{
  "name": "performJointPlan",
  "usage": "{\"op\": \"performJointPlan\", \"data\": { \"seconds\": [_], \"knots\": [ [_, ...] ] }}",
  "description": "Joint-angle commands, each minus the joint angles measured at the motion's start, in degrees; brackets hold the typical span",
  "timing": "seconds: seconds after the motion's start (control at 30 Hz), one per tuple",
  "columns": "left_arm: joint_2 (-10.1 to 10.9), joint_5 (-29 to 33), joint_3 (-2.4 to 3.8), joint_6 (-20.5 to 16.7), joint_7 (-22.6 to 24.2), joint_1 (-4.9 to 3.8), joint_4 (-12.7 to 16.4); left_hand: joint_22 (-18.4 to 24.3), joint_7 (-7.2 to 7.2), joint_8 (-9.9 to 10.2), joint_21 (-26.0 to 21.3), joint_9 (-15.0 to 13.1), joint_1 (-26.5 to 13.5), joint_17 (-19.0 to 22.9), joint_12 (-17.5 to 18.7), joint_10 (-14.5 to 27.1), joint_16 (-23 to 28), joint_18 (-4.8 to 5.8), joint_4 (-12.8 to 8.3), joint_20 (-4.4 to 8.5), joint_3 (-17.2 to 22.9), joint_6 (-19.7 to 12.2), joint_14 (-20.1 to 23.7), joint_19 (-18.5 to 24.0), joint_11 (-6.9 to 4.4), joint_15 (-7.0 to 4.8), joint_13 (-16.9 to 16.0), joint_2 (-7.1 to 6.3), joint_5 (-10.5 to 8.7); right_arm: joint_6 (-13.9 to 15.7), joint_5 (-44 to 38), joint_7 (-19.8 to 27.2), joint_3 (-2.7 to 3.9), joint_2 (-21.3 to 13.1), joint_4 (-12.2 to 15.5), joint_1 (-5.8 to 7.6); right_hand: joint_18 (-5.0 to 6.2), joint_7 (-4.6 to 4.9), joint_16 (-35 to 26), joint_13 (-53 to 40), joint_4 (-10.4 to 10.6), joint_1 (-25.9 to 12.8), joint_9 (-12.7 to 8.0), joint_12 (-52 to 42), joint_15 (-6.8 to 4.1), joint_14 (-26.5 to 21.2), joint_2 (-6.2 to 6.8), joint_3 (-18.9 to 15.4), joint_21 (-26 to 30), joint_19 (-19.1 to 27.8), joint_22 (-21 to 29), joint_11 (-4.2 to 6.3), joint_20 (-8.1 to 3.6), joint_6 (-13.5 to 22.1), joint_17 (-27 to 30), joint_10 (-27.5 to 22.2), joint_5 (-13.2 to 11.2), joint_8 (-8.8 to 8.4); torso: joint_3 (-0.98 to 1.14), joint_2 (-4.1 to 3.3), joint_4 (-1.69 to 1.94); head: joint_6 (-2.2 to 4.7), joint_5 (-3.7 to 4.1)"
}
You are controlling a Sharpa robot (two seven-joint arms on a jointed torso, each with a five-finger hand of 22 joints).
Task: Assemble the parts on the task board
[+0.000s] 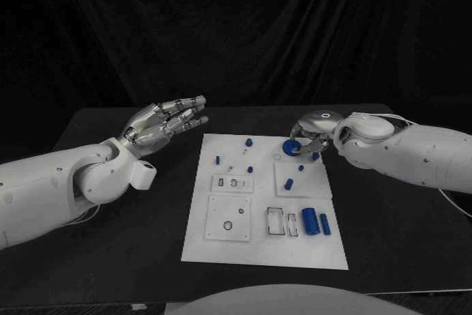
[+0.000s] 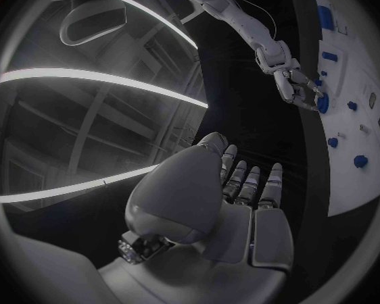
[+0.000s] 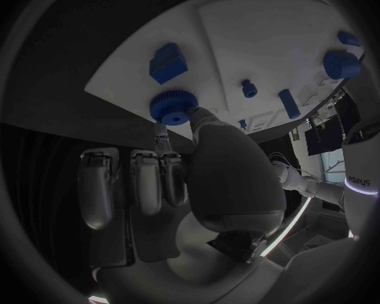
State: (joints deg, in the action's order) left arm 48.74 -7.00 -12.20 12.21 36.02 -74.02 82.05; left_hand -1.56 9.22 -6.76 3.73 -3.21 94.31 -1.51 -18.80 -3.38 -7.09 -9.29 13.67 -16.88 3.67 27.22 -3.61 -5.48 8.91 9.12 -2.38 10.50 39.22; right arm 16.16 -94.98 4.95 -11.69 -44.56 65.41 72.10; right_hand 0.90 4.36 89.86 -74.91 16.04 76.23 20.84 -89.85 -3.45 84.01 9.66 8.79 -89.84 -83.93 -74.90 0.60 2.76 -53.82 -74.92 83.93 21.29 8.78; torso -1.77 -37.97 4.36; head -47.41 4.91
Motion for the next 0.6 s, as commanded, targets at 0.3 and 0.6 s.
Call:
{"op": "performJointPlan", "data": {
  "seconds": [0.3,0.6],
  "knots": [
    [0.0,0.2,0.06,0.6,0.6,0.10,0.2,0.0,0.18,-0.1,-0.2,0.0,0.1,-0.1,0.2,0.4,-0.2,1.20,0.0,0.11,0.2,-0.3,0.2,0.2,-0.05,0.40,0.0,-0.31,0.31,1.0,-0.2,-0.1,-0.09,-0.2,0.5,-0.36,-0.55,-0.33,0.1,-15.1,-1.1,2.3,3.2,-0.1,0.00,6.0,-0.51,0.8,0.9,-5.2,-14.6,-0.09,0.27,-2.2,-15.1,6.1,4.4,2.70,0.02,0.02,-0.02,0.02,-0.18],
    [0.0,0.2,0.06,0.6,0.5,0.13,0.2,0.0,0.20,-0.1,-0.1,0.0,0.1,-0.1,0.1,0.4,-0.3,1.20,0.0,0.10,0.4,-0.3,0.1,0.1,-0.02,0.49,0.0,-0.34,0.30,5.0,-0.2,0.2,-0.08,-1.6,3.7,-0.14,-0.49,-0.17,0.1,-15.1,-1.1,2.3,3.4,-0.1,0.03,6.0,-0.44,0.8,1.1,-5.1,-14.6,-0.17,0.28,-1.6,-15.1,6.1,4.3,2.54,0.03,0.03,-0.05,0.29,-0.48]
  ]
}}
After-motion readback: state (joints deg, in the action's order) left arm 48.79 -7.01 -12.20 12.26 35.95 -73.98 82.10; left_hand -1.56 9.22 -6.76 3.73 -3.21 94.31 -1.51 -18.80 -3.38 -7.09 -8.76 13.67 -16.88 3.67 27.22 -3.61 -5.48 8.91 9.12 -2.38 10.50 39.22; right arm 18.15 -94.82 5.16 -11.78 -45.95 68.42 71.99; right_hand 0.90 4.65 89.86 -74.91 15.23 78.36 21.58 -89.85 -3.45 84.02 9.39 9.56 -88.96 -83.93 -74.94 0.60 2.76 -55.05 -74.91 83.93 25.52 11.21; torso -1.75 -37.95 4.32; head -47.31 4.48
